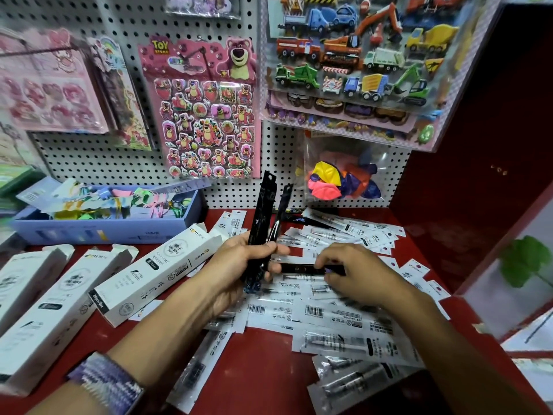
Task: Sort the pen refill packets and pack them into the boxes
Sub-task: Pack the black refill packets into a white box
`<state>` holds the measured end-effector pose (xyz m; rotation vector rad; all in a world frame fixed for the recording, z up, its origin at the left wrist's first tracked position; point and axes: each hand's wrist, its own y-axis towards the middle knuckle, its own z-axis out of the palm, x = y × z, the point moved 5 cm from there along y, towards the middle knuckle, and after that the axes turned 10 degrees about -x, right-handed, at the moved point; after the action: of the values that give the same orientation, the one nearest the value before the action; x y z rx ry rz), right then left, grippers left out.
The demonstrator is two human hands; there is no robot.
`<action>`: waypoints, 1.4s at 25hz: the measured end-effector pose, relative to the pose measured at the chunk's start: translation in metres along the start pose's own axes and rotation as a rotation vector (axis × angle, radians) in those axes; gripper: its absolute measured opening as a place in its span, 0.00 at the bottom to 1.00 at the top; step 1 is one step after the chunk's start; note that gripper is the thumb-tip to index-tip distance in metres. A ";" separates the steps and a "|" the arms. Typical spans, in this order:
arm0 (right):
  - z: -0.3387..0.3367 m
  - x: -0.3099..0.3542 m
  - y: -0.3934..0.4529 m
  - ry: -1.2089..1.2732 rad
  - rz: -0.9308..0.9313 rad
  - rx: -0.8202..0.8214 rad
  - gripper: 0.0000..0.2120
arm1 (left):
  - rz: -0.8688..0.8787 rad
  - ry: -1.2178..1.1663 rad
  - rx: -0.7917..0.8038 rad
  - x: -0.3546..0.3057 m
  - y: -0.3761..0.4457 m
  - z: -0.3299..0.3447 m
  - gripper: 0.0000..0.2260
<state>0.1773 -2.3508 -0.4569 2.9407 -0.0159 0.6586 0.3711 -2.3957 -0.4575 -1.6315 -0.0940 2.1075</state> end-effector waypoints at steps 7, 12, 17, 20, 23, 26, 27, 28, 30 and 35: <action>0.005 -0.003 0.006 -0.048 0.002 -0.091 0.05 | -0.020 -0.002 -0.131 0.007 0.009 -0.009 0.08; -0.003 -0.017 -0.001 0.717 0.382 -0.200 0.07 | -0.009 -0.032 -0.158 0.007 0.011 -0.013 0.09; 0.010 -0.011 -0.002 0.973 0.512 -0.058 0.04 | 0.000 -0.033 -0.131 0.008 0.011 -0.008 0.09; 0.004 -0.009 -0.002 0.933 0.486 -0.191 0.05 | 0.002 -0.025 -0.141 0.009 0.013 -0.008 0.09; -0.001 -0.009 -0.004 0.983 0.459 -0.267 0.08 | -0.013 -0.017 -0.145 0.010 0.014 -0.011 0.10; -0.009 0.003 0.000 0.928 0.263 -0.315 0.16 | -0.097 -0.041 -0.030 0.013 0.013 -0.005 0.12; -0.011 0.013 0.000 0.878 0.180 -0.317 0.19 | -0.128 -0.071 0.022 0.013 0.011 0.000 0.13; -0.011 0.022 -0.001 0.803 0.104 -0.326 0.22 | -0.153 -0.092 0.060 0.014 0.009 0.003 0.14; -0.010 0.033 -0.002 0.648 -0.011 -0.384 0.25 | -0.174 -0.070 0.113 0.016 0.005 0.008 0.14; -0.003 0.049 -0.006 0.468 -0.130 -0.525 0.23 | -0.086 0.124 0.213 0.017 -0.008 0.016 0.08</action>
<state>0.2208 -2.3435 -0.4340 2.2187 0.0406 1.1064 0.3554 -2.3784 -0.4653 -1.5958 0.0954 1.8782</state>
